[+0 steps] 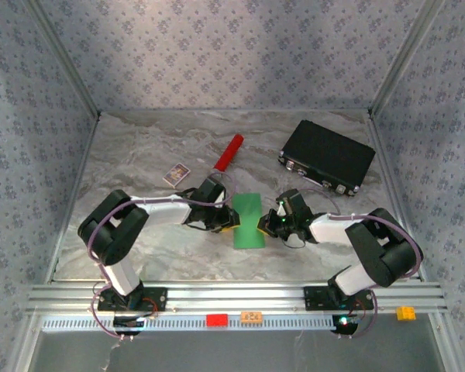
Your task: Fold a paper plane with a square sheet of paper (pick it up from the middle)
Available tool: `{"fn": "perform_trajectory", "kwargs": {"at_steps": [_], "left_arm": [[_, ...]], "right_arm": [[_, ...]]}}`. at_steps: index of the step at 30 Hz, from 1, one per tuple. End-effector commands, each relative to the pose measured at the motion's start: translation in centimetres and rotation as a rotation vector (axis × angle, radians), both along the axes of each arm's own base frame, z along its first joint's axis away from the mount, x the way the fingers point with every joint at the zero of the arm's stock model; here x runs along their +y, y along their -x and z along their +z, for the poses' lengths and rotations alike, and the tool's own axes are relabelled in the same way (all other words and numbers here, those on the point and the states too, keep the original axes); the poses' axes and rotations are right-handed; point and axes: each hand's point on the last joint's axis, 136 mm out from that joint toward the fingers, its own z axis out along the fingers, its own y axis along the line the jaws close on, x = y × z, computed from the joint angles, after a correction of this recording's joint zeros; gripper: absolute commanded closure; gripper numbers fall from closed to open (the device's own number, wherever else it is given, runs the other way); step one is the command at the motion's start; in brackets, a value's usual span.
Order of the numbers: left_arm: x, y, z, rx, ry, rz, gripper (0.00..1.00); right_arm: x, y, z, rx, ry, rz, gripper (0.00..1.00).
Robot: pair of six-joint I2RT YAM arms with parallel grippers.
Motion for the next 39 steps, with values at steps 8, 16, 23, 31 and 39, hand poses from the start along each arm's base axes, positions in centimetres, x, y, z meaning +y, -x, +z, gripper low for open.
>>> {"fn": "perform_trajectory", "kwargs": {"at_steps": [8, 16, 23, 31, 39], "left_arm": [[-0.9, 0.6, -0.9, 0.05, 0.018, -0.028, 0.73], [-1.4, 0.3, 0.0, 0.023, 0.059, -0.034, 0.75], [-1.5, 0.3, 0.2, 0.015, 0.076, -0.031, 0.79], [-0.7, 0.1, 0.0, 0.015, 0.048, -0.006, 0.77], [0.7, 0.1, -0.9, 0.025, -0.034, 0.016, 0.75]], "right_arm": [[-1.5, 1.9, -2.6, 0.091, 0.064, -0.034, 0.9], [-1.3, 1.8, -2.4, 0.085, 0.051, -0.03, 0.9], [-1.3, 1.8, -2.4, 0.085, 0.048, -0.032, 0.9], [-1.3, 1.8, -2.4, 0.087, 0.047, -0.033, 0.9], [-1.3, 1.7, -2.3, 0.087, 0.046, -0.035, 0.9]]}}
